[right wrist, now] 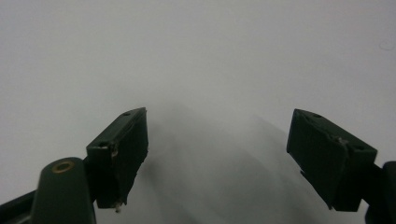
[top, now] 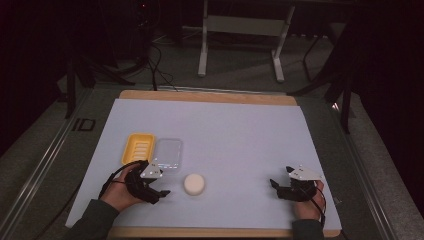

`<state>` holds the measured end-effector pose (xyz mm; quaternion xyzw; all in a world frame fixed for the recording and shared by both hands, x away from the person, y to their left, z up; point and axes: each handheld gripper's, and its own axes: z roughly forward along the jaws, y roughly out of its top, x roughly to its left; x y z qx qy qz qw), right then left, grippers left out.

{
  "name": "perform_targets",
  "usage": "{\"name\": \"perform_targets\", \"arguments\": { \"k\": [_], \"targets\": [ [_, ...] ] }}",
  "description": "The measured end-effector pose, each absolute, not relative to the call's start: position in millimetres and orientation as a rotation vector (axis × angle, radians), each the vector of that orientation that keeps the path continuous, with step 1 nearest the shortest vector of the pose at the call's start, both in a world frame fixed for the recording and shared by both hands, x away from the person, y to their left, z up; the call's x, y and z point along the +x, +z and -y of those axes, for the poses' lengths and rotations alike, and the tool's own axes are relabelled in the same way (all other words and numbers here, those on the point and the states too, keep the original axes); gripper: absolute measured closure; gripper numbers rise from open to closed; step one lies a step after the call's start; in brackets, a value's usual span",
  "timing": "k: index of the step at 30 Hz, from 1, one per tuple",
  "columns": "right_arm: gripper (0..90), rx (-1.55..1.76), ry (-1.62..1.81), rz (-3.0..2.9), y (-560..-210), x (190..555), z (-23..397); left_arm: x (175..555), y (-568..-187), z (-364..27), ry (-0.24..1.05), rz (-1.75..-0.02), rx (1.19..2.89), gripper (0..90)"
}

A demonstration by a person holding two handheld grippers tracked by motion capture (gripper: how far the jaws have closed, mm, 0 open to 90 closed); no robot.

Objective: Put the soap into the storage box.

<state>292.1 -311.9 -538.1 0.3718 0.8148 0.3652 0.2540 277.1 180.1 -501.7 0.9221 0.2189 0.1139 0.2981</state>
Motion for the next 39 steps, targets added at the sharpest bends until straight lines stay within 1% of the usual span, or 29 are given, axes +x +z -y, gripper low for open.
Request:
{"name": "perform_targets", "arguments": {
  "k": [3, 7, 15, 21, 24, 28, 39],
  "targets": [
    [20.4, 1.005, 0.985, -2.219, -538.3, 291.9, 311.1, 278.0, -499.8, -177.8, 0.312, -0.563, 2.482, 26.0],
    [20.0, 1.013, 1.005, -2.21, -537.8, 291.7, 312.8, 280.7, -496.2, -174.1, 0.315, -0.539, 2.512, 22.7],
    [20.0, 1.016, 1.007, -2.208, -537.7, 291.6, 313.4, 283.4, -489.8, -167.3, 0.279, -0.503, 2.506, 22.6],
    [19.9, 1.022, 1.015, -2.2, -537.5, 291.2, 313.9, 286.4, -486.3, -156.0, 0.275, -0.454, 2.548, 21.1],
    [19.7, 1.023, 1.017, -2.2, -537.5, 291.3, 313.9, 288.3, -485.5, -149.8, 0.247, -0.431, 2.572, 20.3],
    [19.5, 1.024, 1.019, -2.198, -537.4, 291.2, 314.2, 289.8, -486.0, -142.4, 0.246, -0.402, 2.608, 18.1],
    [19.5, 1.024, 1.019, -2.198, -537.4, 291.3, 314.2, 297.3, -483.7, -131.3, 0.239, -0.376, 2.622, 17.8]
  ]
}}
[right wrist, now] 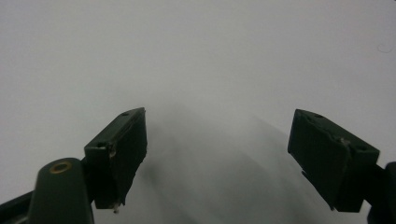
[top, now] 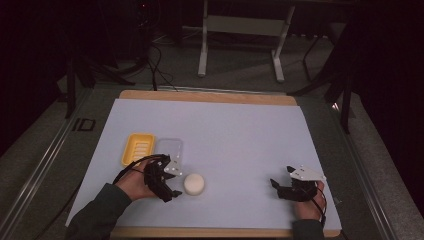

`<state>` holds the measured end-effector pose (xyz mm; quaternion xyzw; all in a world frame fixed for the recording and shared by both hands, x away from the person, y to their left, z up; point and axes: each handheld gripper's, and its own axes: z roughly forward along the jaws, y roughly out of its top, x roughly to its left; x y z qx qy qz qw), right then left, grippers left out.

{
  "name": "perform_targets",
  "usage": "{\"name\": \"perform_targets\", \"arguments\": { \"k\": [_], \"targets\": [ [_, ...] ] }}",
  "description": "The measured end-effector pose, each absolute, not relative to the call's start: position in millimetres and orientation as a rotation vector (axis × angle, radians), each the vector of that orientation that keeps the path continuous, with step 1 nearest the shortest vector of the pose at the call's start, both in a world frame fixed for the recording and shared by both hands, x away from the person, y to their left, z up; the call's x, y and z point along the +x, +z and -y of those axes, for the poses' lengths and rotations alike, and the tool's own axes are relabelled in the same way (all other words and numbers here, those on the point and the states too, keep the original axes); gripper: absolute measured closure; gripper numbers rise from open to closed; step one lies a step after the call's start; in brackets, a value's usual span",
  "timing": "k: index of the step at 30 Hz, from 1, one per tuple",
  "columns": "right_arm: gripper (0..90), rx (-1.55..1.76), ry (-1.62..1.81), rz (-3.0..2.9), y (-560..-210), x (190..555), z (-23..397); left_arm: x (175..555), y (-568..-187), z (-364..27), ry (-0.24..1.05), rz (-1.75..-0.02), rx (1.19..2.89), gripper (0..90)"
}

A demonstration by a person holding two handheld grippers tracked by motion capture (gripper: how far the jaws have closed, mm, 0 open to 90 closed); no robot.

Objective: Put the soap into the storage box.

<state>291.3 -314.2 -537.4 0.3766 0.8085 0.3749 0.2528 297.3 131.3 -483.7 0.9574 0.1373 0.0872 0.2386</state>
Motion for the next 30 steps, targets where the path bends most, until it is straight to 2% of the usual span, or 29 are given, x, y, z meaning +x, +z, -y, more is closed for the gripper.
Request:
{"name": "perform_targets", "arguments": {
  "k": [6, 30],
  "targets": [
    [19.5, 1.023, 1.019, -2.199, -537.4, 291.3, 314.2, 300.2, -483.8, -122.0, 0.237, -0.355, 2.628, 14.8],
    [19.5, 1.019, 1.017, -2.2, -537.5, 291.2, 313.9, 310.7, -496.2, -96.9, 0.166, -0.308, 2.651, 14.7]
  ]
}}
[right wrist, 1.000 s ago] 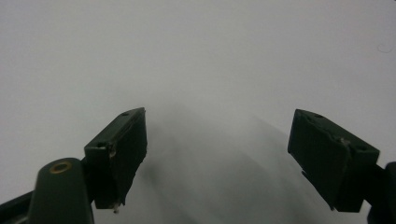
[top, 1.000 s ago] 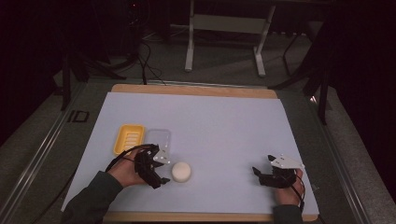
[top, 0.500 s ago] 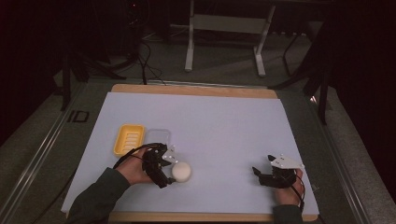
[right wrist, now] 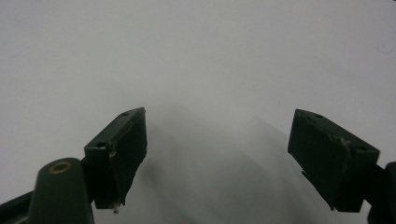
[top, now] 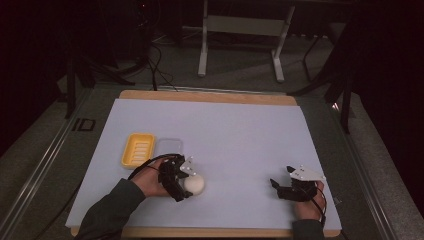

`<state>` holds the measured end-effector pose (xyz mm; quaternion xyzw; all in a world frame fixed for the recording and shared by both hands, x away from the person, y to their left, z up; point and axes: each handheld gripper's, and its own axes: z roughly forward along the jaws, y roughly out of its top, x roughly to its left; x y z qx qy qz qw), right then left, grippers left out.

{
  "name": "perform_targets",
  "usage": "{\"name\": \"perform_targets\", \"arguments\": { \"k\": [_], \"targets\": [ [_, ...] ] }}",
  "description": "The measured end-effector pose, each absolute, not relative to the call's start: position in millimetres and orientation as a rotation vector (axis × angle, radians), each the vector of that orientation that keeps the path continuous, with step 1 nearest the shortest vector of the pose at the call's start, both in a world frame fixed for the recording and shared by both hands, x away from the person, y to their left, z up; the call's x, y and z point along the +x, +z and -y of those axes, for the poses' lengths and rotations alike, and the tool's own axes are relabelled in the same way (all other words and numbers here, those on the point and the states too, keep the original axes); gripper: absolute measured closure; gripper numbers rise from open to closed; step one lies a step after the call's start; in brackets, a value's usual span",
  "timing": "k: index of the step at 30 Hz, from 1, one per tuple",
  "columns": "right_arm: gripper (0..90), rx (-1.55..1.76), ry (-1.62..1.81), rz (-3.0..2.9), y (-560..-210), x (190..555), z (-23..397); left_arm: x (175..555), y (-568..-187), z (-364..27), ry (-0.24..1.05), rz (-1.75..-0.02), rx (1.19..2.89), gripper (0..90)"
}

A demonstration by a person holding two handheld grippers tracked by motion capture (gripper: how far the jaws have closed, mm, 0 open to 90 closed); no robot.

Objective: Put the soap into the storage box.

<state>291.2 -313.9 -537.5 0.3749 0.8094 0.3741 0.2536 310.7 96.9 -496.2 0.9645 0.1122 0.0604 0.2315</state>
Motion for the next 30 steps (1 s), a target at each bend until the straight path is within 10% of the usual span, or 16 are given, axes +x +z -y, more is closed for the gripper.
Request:
{"name": "perform_targets", "arguments": {
  "k": [30],
  "targets": [
    [19.1, 1.013, 1.02, -2.196, -537.3, 290.6, 314.0, 315.9, -515.9, -78.5, 0.13, -0.281, 2.675, 16.3]
  ]
}}
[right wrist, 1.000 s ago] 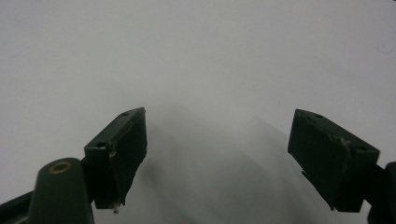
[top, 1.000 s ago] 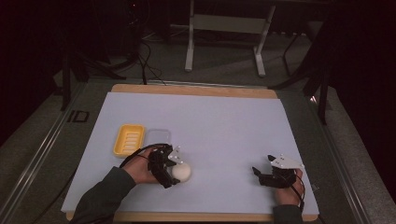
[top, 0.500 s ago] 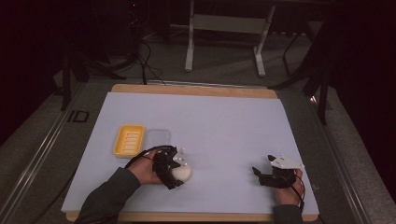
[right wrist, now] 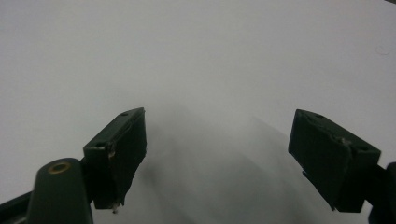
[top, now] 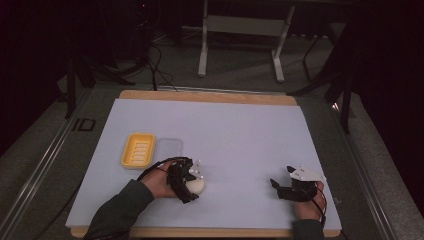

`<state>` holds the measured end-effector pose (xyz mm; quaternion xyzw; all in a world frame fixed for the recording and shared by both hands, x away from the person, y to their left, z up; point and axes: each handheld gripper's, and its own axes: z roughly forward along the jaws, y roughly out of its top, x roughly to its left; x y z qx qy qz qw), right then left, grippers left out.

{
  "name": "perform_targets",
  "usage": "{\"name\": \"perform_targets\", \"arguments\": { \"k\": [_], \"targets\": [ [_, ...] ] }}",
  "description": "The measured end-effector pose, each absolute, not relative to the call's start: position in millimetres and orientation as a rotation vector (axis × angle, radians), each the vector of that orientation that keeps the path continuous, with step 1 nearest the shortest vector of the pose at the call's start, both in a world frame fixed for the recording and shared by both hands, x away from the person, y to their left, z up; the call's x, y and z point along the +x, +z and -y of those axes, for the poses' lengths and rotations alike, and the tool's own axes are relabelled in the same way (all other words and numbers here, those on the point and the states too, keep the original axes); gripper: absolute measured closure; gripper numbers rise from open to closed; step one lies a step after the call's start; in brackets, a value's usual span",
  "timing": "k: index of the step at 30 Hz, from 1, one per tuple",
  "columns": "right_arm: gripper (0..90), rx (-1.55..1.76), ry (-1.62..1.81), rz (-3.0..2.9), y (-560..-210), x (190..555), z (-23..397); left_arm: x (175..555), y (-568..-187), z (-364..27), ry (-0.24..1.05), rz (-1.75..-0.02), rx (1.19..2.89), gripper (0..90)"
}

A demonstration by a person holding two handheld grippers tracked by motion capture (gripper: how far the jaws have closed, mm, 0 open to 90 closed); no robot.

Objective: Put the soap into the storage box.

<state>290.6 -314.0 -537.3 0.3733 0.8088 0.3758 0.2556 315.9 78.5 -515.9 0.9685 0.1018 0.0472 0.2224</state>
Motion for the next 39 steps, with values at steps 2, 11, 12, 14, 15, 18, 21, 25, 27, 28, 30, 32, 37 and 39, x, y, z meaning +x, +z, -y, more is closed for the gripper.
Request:
{"name": "perform_targets", "arguments": {
  "k": [2, 11, 12, 14, 15, 18, 21, 25, 27, 28, 30, 32, 37, 39],
  "targets": [
    [19.1, 1.014, 1.02, -2.196, -537.2, 290.6, 314.0, 315.8, -515.6, -78.5, 0.12, -0.273, 2.671, 18.7],
    [19.1, 1.014, 1.02, -2.196, -537.3, 290.6, 314.0, 317.3, -514.9, -78.2, 0.104, -0.291, 2.671, 22.9],
    [19.1, 1.013, 1.02, -2.196, -537.3, 290.6, 314.0, 317.1, -514.8, -78.0, 0.106, -0.292, 2.672, 22.9],
    [19.1, 1.012, 1.019, -2.196, -537.3, 290.6, 314.0, 316.9, -514.5, -77.7, 0.109, -0.29, 2.675, 23.0],
    [19.1, 1.012, 1.02, -2.197, -537.3, 290.6, 314.0, 316.9, -514.4, -77.6, 0.109, -0.289, 2.677, 23.0],
    [19.1, 1.012, 1.02, -2.196, -537.3, 290.6, 314.0, 316.9, -513.8, -78.0, 0.099, -0.285, 2.687, 23.1],
    [19.0, 1.011, 1.019, -2.197, -537.3, 290.6, 314.0, 316.5, -513.0, -79.3, 0.095, -0.278, 2.701, 23.1],
    [19.1, 1.011, 1.019, -2.197, -537.3, 290.6, 313.9, 316.2, -511.7, -83.9, 0.082, -0.278, 2.724, 23.1],
    [19.1, 1.012, 1.019, -2.196, -537.3, 290.4, 313.9, 315.5, -510.7, -87.1, 0.081, -0.276, 2.744, 23.1],
    [19.1, 1.012, 1.019, -2.196, -537.3, 290.4, 313.9, 315.5, -510.7, -87.1, 0.081, -0.276, 2.744, 23.1],
    [19.1, 1.012, 1.019, -2.196, -537.3, 290.6, 313.9, 314.7, -509.8, -90.9, 0.075, -0.281, 2.763, 23.0],
    [19.1, 1.01, 1.018, -2.197, -537.3, 290.5, 313.9, 314.3, -508.8, -93.2, 0.078, -0.28, 2.784, 23.0],
    [19.1, 1.011, 1.015, -2.197, -537.3, 290.6, 313.7, 313.7, -508.7, -91.9, 0.084, -0.275, 2.827, 21.9],
    [19.1, 1.011, 1.015, -2.197, -537.3, 290.6, 313.8, 315.2, -508.6, -89.8, 0.086, -0.268, 2.841, 19.8]
  ]
}}
